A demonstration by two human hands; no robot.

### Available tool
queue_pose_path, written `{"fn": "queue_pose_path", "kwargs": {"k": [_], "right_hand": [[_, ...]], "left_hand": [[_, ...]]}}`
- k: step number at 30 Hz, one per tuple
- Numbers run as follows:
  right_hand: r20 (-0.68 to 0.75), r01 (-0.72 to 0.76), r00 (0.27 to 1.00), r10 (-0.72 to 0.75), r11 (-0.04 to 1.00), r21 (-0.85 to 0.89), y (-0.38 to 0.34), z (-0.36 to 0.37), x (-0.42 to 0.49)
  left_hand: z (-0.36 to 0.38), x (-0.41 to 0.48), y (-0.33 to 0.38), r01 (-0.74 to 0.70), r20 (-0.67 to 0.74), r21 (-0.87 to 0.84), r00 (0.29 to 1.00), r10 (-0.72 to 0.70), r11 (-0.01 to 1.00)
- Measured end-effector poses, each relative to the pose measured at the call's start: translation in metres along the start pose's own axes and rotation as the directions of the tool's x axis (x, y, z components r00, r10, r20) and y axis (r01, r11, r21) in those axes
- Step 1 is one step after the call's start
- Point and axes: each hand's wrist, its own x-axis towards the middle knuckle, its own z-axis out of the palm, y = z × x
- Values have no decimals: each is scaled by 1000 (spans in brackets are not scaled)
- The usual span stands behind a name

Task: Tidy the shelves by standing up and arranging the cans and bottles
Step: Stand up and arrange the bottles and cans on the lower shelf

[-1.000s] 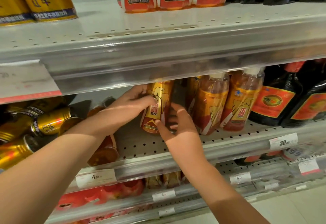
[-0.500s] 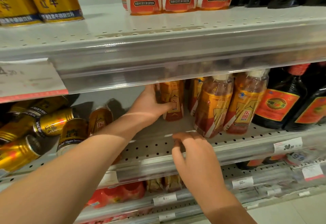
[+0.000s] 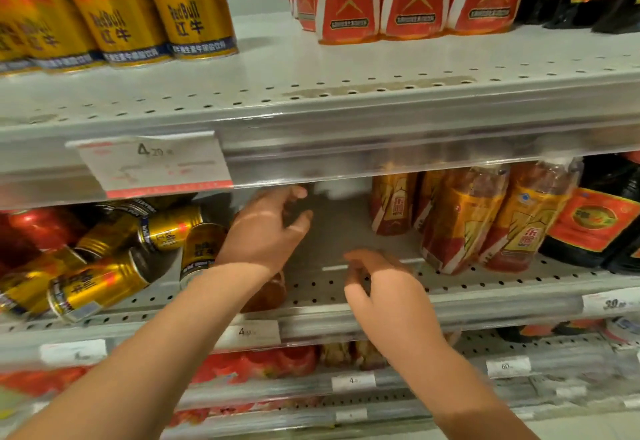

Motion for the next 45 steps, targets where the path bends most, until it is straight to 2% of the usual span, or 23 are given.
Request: {"fn": "queue_pose_path", "kwargs": {"k": [3,6,9,12,15,18,25,29,33,36,38,40,42,43,45], "right_hand": [[59,-29,998,22,993,112,-27,14,5],[178,-158,976,127,972,173,-54,31,18],[306,-318,914,268,939,130,-74,48,40],[368,-392,869,330,914,106,-89,58,54],[418,-405,837,354,914,37,-100,59,58],[444,-403,825,350,915,28,-105,59,62],[384,-461,859,339,838,291,-96,64,50],[316,-396,912,263,769,503,-84,60,43],[240,-322,945,221,749,578,-66,48,40],[171,-255,967,190,769,586,-52,38,35],[134,-202,979,151,772,603,-41,34,33],[100,-153,988,117,784,601,-30,28,33],[66,-116,993,96,806,580,-18,21,32],[51,-103,995,90,820,564,-11,17,32],[26,-85,996,83,849,522,2,8,30]], "left_hand": [[-33,-12,-34,82,-47,178,996,-75,981],[-60,-19,-64,190,-43,301,982,-186,935],[-70,-25,-87,279,-24,345,957,-289,896],[-71,-30,-101,331,42,309,932,-361,892],[-71,-33,-108,309,59,250,941,-333,917],[-75,-32,-107,281,52,295,950,-309,913],[-80,-23,-97,76,-21,435,997,-74,897],[-79,-14,-92,50,17,500,998,-67,865],[-77,-12,-84,80,8,501,995,-97,862],[-71,-15,-67,71,-8,394,997,-74,916],[-61,-16,-49,42,21,239,999,-49,970],[-48,-15,-33,48,124,13,991,-49,999],[-36,-14,-19,137,242,-292,968,-65,947],[-28,-14,-15,160,275,-382,960,-54,910],[-13,-13,-9,125,279,-421,960,-3,898]]}}
